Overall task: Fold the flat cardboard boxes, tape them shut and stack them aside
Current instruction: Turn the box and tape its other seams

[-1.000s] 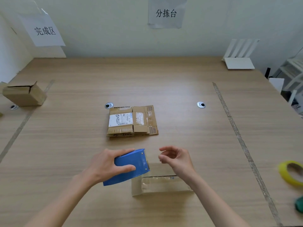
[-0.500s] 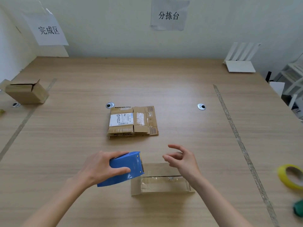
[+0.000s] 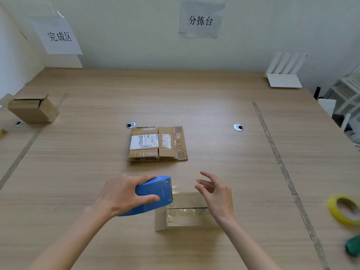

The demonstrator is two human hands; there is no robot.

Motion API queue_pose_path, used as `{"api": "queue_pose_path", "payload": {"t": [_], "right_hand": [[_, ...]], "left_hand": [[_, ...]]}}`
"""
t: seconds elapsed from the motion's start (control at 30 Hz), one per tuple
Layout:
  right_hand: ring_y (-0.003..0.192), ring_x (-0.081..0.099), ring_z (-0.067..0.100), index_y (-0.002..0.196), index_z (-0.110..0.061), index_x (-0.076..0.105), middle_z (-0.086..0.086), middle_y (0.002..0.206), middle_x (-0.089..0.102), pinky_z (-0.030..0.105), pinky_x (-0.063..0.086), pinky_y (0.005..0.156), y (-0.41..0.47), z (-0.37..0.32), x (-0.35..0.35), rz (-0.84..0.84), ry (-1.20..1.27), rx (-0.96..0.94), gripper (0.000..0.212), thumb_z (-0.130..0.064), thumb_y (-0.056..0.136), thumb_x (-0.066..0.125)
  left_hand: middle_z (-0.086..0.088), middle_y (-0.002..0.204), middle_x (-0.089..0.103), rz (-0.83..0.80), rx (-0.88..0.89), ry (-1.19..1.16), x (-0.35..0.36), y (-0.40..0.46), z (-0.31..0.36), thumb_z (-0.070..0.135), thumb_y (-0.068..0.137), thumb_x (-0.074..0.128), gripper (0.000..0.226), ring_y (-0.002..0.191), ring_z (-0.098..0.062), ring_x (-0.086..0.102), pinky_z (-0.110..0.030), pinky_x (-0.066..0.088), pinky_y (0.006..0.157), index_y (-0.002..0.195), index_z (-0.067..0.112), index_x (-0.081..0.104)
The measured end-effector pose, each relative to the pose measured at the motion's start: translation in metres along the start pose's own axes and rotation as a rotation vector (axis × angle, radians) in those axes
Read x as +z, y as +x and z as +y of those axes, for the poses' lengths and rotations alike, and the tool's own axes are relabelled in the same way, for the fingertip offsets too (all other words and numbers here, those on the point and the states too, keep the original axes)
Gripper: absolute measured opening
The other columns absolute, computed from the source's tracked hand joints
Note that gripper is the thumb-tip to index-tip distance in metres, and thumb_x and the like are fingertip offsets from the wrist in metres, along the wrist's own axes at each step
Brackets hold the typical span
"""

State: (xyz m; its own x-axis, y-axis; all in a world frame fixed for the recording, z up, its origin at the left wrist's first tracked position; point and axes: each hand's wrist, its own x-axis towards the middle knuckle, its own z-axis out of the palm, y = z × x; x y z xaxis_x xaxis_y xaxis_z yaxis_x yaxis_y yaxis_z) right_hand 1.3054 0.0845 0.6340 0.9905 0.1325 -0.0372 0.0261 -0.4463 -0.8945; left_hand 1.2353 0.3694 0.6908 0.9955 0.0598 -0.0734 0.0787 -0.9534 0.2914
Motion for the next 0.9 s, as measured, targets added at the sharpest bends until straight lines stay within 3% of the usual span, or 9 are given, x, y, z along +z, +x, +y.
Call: {"api": "queue_pose_path", "payload": {"t": [0.1, 0.17, 0.27, 0.33, 0.47, 0.53, 0.7, 0.8, 0.9], "right_hand": [[0.101, 0.069, -0.005, 0.138, -0.037, 0.058, -0.018, 0.129, 0.067, 0.029, 0.058, 0.093, -0.001, 0.009, -0.009, -0.02, -0.121, -0.013, 0.059, -0.033, 0.084, 0.083], [0.122, 0.061, 0.003, 0.148, -0.039, 0.045, -0.02, 0.143, 0.055, 0.033, 0.05, 0.106, -0.002, 0.019, -0.023, -0.185, -0.308, -0.063, 0.076, -0.047, 0.082, 0.081], [0.155, 0.008, 0.004, 0.159, -0.047, 0.009, -0.022, 0.166, 0.008, 0.036, 0.005, 0.128, -0.007, 0.033, -0.036, -0.609, -0.72, -0.18, 0.114, -0.072, 0.068, 0.075], [0.156, -0.003, 0.007, 0.159, -0.046, 0.003, -0.021, 0.167, 0.002, 0.038, -0.008, 0.127, -0.011, 0.039, -0.037, -0.68, -0.855, -0.247, 0.118, -0.07, 0.067, 0.073], [0.15, 0.023, 0.009, 0.152, -0.05, 0.02, -0.015, 0.161, 0.025, 0.031, 0.01, 0.125, -0.016, 0.034, -0.031, -0.533, -0.853, -0.287, 0.099, -0.063, 0.066, 0.069], [0.147, 0.03, 0.011, 0.143, -0.052, 0.031, -0.013, 0.16, 0.029, 0.03, 0.022, 0.119, -0.022, 0.032, -0.025, -0.468, -0.843, -0.25, 0.089, -0.069, 0.063, 0.066], [0.137, 0.042, 0.016, 0.134, -0.05, 0.042, -0.009, 0.151, 0.04, 0.034, 0.033, 0.111, -0.048, 0.023, 0.006, -0.296, -0.842, -0.095, 0.083, -0.085, 0.061, 0.056], [0.136, 0.043, 0.018, 0.136, -0.048, 0.043, -0.006, 0.149, 0.042, 0.035, 0.034, 0.11, -0.062, 0.017, 0.026, -0.21, -0.836, -0.035, 0.085, -0.091, 0.062, 0.05], [0.146, 0.031, 0.021, 0.151, -0.05, 0.027, -0.001, 0.163, 0.026, 0.039, 0.027, 0.118, -0.069, 0.019, 0.03, -0.306, -0.79, -0.025, 0.099, -0.092, 0.063, 0.046]], "left_hand": [[0.032, 0.096, 0.07, 0.01, 0.015, 0.038, -0.006, 0.003, -0.004, 0.096, 0.06, 0.039, 0.075, 0.072, 0.001, 0.056, -0.016, 0.036, 0.057, 0.129, 0.068, 0.048], [0.033, 0.096, 0.07, 0.034, 0.014, 0.069, -0.012, 0.004, -0.013, 0.096, 0.06, 0.039, 0.074, 0.07, 0.001, 0.052, -0.015, 0.032, 0.055, 0.127, 0.069, 0.049], [0.033, 0.091, 0.069, 0.062, -0.019, 0.096, -0.024, 0.001, -0.033, 0.095, 0.059, 0.039, 0.07, 0.066, 0.001, 0.048, -0.015, 0.03, 0.053, 0.124, 0.069, 0.052], [0.037, 0.088, 0.066, 0.049, -0.05, 0.101, -0.032, -0.002, -0.046, 0.094, 0.059, 0.042, 0.067, 0.069, 0.002, 0.05, -0.017, 0.032, 0.054, 0.12, 0.071, 0.052], [0.046, 0.072, 0.05, 0.024, -0.133, 0.088, -0.045, -0.012, -0.066, 0.091, 0.058, 0.045, 0.054, 0.069, 0.005, 0.053, -0.02, 0.036, 0.055, 0.11, 0.077, 0.051], [0.043, 0.075, 0.055, 0.026, -0.162, 0.085, -0.047, -0.018, -0.074, 0.092, 0.057, 0.044, 0.062, 0.071, 0.007, 0.054, -0.021, 0.038, 0.056, 0.114, 0.071, 0.054], [0.04, 0.078, 0.059, 0.044, -0.184, 0.06, -0.044, -0.029, -0.085, 0.094, 0.055, 0.042, 0.068, 0.073, 0.006, 0.056, -0.021, 0.039, 0.055, 0.117, 0.069, 0.055], [0.038, 0.075, 0.059, 0.041, -0.171, 0.055, -0.038, -0.032, -0.082, 0.095, 0.056, 0.042, 0.069, 0.071, 0.005, 0.057, -0.021, 0.039, 0.055, 0.118, 0.069, 0.055], [0.04, 0.073, 0.056, 0.045, -0.155, 0.037, -0.034, -0.033, -0.078, 0.094, 0.057, 0.044, 0.068, 0.07, 0.005, 0.056, -0.021, 0.039, 0.055, 0.119, 0.068, 0.055]]}}
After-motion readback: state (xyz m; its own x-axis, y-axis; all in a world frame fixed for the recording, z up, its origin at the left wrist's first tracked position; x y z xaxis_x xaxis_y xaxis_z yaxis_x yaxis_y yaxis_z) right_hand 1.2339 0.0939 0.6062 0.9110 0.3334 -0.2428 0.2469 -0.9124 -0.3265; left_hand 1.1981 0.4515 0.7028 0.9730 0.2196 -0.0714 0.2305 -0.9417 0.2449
